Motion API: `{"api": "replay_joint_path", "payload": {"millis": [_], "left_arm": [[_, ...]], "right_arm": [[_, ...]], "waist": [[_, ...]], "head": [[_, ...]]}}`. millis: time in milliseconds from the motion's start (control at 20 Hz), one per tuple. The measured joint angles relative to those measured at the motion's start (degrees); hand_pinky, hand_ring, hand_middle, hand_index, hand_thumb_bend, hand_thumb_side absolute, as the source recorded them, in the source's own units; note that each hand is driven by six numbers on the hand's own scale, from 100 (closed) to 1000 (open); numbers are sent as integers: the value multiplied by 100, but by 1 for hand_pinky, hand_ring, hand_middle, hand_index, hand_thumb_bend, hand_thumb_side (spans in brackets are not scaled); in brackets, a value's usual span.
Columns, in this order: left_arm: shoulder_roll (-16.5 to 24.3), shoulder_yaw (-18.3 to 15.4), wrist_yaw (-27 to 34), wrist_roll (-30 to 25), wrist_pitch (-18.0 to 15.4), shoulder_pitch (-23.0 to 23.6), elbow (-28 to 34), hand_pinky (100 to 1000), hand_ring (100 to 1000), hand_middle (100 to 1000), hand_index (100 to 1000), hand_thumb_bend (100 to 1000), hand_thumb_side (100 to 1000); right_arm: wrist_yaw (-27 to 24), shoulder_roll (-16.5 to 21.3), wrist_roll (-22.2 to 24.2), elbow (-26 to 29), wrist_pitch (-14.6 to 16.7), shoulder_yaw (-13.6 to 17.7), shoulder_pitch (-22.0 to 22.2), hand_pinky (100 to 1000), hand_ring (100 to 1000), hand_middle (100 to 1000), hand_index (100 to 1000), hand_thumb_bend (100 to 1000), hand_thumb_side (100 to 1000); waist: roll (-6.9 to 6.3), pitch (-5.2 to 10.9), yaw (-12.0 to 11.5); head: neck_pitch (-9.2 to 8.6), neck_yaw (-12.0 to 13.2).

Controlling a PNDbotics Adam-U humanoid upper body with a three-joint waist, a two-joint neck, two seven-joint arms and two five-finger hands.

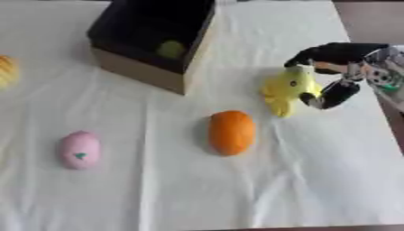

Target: Pick up objects on the table and place them in the box.

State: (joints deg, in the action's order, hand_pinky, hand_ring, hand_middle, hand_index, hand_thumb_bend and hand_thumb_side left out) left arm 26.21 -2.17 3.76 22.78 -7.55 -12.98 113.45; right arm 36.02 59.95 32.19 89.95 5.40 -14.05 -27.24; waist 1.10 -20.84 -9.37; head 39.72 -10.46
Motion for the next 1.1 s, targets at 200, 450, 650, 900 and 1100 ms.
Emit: {"api": "replay_joint_path", "payload": {"millis": [200, 450, 650, 900, 1100], "left_arm": [[-1, 20, 5, 0, 0, -1, 0, 764, 820, 767, 865, 411, 796], [-1, 24, 16, 0, 0, -1, 0, 763, 817, 766, 863, 410, 796], [-1, 24, 19, 0, 0, 0, 0, 762, 816, 766, 863, 410, 797], [-1, 24, 21, 2, -2, 0, 0, 762, 818, 765, 863, 410, 796], [-1, 24, 21, 7, -7, 0, 0, 762, 818, 765, 863, 411, 796]], "right_arm": [[0, -41, 2, -37, 27, -33, -39, 883, 914, 851, 928, 167, 230], [0, -118, -207, -68, 19, -46, -52, 850, 864, 708, 718, 100, 157], [0, -124, -602, -11, -84, -16, -26, 822, 794, 596, 595, 100, 100], [13, -122, -1008, 228, -299, 96, 11, 803, 752, 543, 531, 100, 100], [2, -122, -1247, 484, -471, 189, -13, 792, 711, 510, 497, 100, 100]], "waist": [[0, 0, -1], [-1, 0, -12], [-1, 0, 3], [1, 0, 15], [1, 0, 15]], "head": [[0, -7], [1, -22], [4, -23], [3, -22], [3, -18]]}}
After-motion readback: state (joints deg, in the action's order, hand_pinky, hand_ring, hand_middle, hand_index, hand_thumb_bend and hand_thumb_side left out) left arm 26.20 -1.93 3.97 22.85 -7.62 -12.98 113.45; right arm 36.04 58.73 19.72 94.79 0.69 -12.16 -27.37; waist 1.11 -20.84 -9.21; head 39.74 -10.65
